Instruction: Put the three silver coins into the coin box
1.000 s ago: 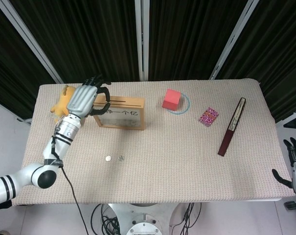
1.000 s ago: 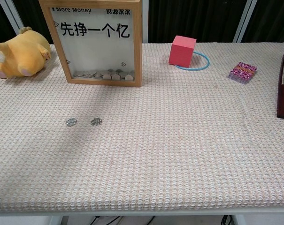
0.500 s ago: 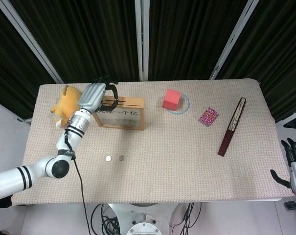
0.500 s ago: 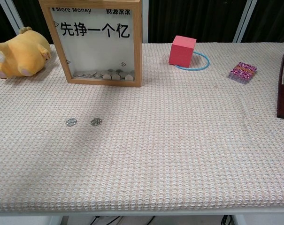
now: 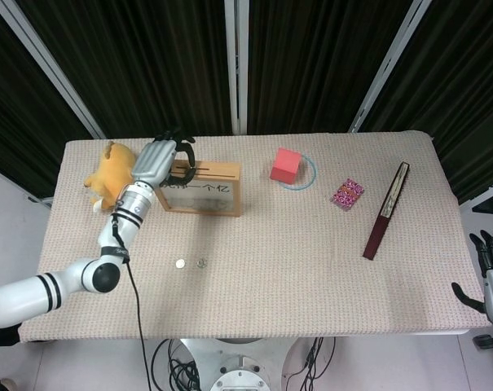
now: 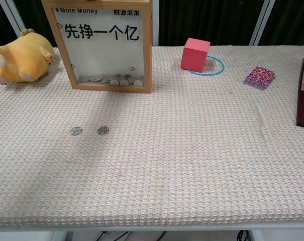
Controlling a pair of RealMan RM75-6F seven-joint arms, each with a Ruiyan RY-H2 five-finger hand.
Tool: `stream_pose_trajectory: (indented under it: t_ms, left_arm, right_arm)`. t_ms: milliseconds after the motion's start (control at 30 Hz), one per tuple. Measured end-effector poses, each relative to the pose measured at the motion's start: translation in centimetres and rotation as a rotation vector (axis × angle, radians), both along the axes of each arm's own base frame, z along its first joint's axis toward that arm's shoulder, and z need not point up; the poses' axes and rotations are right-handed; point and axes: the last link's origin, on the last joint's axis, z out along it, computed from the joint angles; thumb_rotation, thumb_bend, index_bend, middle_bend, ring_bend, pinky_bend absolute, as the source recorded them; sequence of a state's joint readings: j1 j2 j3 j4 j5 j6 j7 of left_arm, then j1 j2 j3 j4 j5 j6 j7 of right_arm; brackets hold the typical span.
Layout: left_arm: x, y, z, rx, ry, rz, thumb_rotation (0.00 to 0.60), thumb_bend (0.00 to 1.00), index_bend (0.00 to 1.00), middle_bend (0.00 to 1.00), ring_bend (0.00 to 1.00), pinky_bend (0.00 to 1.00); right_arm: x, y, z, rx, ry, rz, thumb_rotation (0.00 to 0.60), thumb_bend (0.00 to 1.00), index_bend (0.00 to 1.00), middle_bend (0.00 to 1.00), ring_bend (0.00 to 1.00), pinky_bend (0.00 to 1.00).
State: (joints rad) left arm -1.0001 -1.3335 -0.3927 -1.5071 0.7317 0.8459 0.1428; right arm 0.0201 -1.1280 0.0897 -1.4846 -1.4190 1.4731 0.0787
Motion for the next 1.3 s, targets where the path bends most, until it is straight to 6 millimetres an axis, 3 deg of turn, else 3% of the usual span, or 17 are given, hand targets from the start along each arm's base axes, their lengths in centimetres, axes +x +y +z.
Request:
stream_pose_trajectory:
  t_ms: [100,300,433,600,700,800,900,1000,1133,1233,1300]
  left_arm:
    - [-0.2,0.0,-0.1,-0.003,0.005,0.006,0.6,0.42,0.61,0.22,0.03,0.1]
    - [-0.3,0.0,-0.2,0.0,0.002,0.002,0.6,0.34,0.22,0.19,0.03,0.09]
    - [-0.1,-0.1,0.0,0.022,-0.009,-0.023,0.6,0.32,0.13,0.18,0.03,0.09]
    - [0.5,-0.8,0.3,0.05,-0.038,-0.067,0.6,0.32,0.13,0.18,0.03,0.1]
    - [1.0,-2.1,0.6,0.079,-0.044,-0.13,0.6,0.32,0.21,0.19,0.03,0.11]
    - [1.3,-4.1,0.7,0.112,-0.022,-0.227,0.6,0.32,0.32,0.22,0.04,0.12]
    - [0.9,-7.0,0.4,0.135,0.019,-0.342,0.6,0.32,0.37,0.24,0.06,0.12]
    - [-0.7,-10.6,-0.3,0.132,0.067,-0.439,0.6,0.32,0.38,0.25,0.07,0.12]
    - [-5.1,-16.0,-1.9,0.092,0.135,-0.485,0.6,0.32,0.38,0.25,0.07,0.12]
    - [-8.1,-18.2,-3.3,0.065,0.177,-0.46,0.6,0.32,0.38,0.25,0.07,0.12]
    - [-9.4,-18.5,-4.0,0.061,0.204,-0.45,0.6,0.31,0.37,0.24,0.07,0.12]
  right_arm:
    - [0.0,0.0,-0.1,0.002,0.0,-0.001,0.6,0.18,0.0,0.0,0.0,0.0]
    - [-0.1,0.0,-0.1,0.001,0.0,-0.004,0.6,0.18,0.0,0.0,0.0,0.0]
    - [-0.1,0.0,-0.1,0.002,0.0,-0.005,0.6,0.18,0.0,0.0,0.0,0.0]
    - [-0.1,-0.1,-0.2,0.004,0.0,-0.003,0.6,0.18,0.0,0.0,0.0,0.0]
    - [-0.1,-0.1,-0.2,0.005,0.001,-0.006,0.6,0.18,0.0,0.0,0.0,0.0]
    - [-0.1,-0.3,-0.2,0.005,0.0,-0.007,0.6,0.18,0.0,0.0,0.0,0.0]
    - [-0.1,-0.3,-0.2,0.007,-0.002,-0.003,0.6,0.18,0.0,0.0,0.0,0.0]
    - [0.0,-0.3,-0.3,0.007,0.0,0.0,0.6,0.18,0.0,0.0,0.0,0.0]
    - [0.1,-0.1,-0.1,0.001,0.001,0.005,0.6,0.18,0.0,0.0,0.0,0.0]
    - [0.3,0.0,0.1,-0.005,0.002,0.011,0.6,0.18,0.0,0.0,0.0,0.0]
    - [0.4,0.1,0.3,-0.009,0.002,0.015,0.6,0.18,0.0,0.0,0.0,0.0]
